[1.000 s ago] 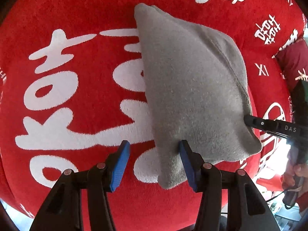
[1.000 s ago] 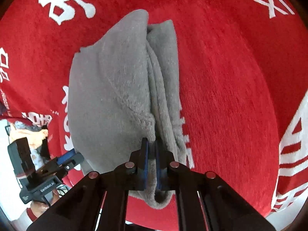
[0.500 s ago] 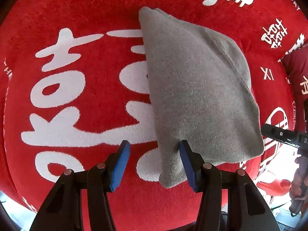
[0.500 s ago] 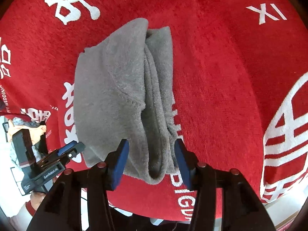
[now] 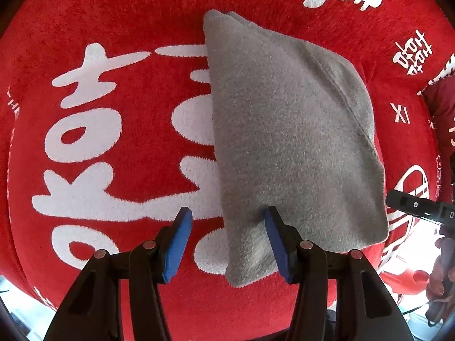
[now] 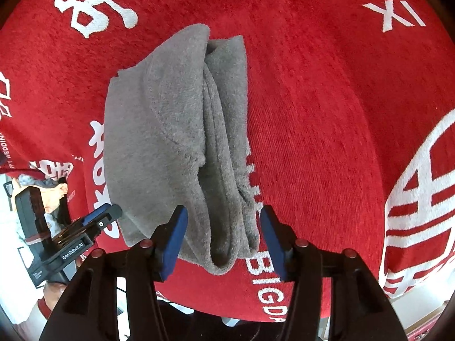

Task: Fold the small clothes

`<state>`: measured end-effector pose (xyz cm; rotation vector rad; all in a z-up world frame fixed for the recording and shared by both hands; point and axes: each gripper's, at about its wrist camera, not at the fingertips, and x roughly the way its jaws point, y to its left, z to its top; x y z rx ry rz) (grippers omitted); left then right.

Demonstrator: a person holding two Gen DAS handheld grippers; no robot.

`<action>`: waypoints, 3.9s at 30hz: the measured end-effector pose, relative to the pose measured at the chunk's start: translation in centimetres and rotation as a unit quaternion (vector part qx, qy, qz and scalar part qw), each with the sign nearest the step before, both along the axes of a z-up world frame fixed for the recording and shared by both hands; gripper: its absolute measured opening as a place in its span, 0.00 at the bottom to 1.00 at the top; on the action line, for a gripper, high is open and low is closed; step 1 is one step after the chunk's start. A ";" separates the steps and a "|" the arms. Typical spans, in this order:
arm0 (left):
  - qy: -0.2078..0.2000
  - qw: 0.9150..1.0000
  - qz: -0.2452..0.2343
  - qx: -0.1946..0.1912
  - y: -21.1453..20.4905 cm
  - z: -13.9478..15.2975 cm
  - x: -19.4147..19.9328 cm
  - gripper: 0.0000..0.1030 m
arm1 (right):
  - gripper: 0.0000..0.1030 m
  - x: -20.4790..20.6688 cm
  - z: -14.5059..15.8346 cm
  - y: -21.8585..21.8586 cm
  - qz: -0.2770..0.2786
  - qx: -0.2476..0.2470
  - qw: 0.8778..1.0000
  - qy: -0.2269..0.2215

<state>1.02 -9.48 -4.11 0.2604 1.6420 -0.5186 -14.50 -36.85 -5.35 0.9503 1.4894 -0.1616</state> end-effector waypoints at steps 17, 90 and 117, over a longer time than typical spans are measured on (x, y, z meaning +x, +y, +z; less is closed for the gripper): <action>-0.009 0.999 0.051 -0.009 -0.4 -0.9 3.4 0.77 | 0.22 11.5 -3.8 -3.5 -0.009 0.014 0.998 -0.061; 0.131 0.980 0.041 -0.147 -2.8 -5.4 4.9 0.99 | 0.85 7.5 -7.6 -7.4 0.019 0.174 0.977 -0.119; 0.102 0.983 0.018 -0.149 -3.3 -6.1 4.3 0.99 | 0.85 9.1 -9.7 -5.2 -0.002 0.262 0.954 -0.144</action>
